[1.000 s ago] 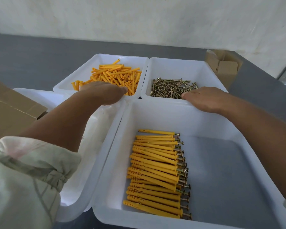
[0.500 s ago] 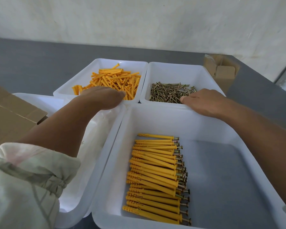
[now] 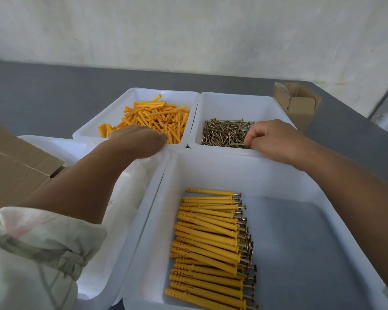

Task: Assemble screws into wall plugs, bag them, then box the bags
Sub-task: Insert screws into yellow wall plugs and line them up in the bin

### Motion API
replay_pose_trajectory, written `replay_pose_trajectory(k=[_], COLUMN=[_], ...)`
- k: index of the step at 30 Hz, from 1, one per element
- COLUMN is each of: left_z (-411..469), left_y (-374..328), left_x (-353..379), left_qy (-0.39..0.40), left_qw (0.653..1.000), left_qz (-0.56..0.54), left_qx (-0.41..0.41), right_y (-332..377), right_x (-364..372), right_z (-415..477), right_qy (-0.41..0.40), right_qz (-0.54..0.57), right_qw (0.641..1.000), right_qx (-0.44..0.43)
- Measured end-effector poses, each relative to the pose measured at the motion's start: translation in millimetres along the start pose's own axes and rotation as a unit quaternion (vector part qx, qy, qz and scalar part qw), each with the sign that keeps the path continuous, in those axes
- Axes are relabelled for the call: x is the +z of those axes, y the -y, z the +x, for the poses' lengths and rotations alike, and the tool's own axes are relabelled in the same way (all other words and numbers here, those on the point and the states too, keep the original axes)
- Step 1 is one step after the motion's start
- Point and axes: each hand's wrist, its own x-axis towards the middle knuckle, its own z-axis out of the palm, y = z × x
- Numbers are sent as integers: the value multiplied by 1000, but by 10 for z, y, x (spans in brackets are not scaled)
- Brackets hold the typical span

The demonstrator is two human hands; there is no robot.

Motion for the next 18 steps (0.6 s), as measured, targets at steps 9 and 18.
replay_pose_trajectory(k=[9,18], left_z=[-65,-186], left_y=[-9,-83], left_x=[-49,-175], left_qy=[1,22], left_qw=[1000,994], left_qz=[-4,-93], left_qx=[8,53], right_y=[110,149], right_x=[14,-8], right_z=[-7,-37], right_qy=[-23,-24], right_qz=[-37,-38], right_qw=[999,999], right_qx=[7,-21])
